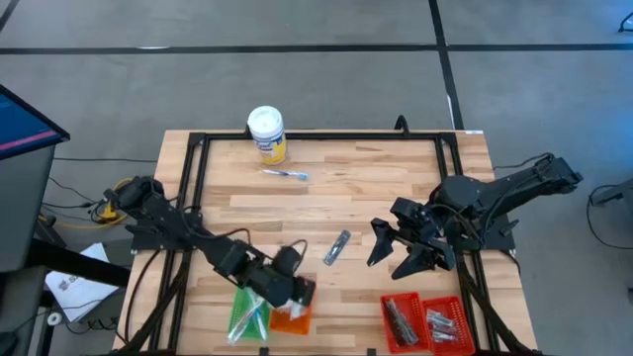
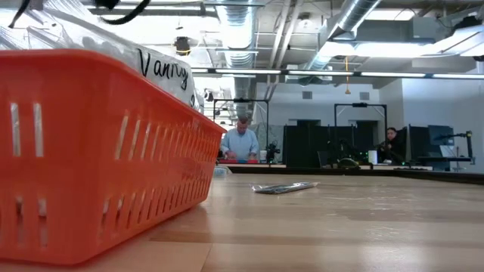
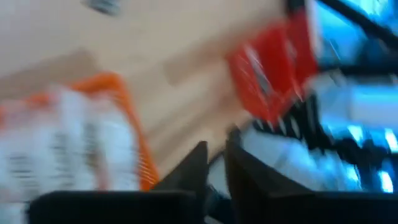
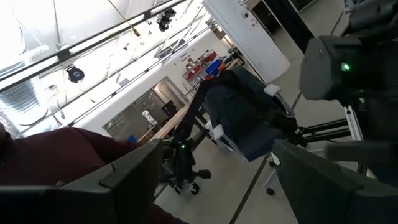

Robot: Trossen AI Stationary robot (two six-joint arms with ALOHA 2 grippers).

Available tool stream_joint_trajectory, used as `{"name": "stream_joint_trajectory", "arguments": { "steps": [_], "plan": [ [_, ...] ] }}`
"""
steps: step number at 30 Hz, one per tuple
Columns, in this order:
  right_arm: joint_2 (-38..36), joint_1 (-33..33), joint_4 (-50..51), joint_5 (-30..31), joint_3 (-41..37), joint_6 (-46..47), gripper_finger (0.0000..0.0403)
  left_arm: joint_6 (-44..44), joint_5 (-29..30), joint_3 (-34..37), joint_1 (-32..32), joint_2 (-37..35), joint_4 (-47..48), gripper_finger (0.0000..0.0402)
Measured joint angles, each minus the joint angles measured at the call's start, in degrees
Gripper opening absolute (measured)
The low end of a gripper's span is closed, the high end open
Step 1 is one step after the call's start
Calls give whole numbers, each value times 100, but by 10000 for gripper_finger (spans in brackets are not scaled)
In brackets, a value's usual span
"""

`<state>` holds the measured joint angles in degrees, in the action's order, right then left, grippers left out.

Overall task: Pick & Place Travel size toiletries
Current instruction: Put the white vanity pack into the orange basket

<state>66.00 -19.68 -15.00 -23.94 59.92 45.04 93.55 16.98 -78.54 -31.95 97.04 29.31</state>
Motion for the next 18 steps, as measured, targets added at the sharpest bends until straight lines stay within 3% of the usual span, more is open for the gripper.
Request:
{"name": "stream_joint_trajectory", "arguments": {
  "steps": [3,7,14,18],
  "plan": [
    [0,0,1,0,0,0,297,-428,-398,-13,-31,108,-464,10],
    [-1,0,3,-1,0,0,297,-329,-710,216,-80,207,-443,1],
    [-2,55,59,-10,0,0,297,-352,-1002,1157,10,207,-1822,0],
    [-1,157,134,-13,0,1,297,-250,-1088,1572,126,207,-1904,0]
  ]
}}
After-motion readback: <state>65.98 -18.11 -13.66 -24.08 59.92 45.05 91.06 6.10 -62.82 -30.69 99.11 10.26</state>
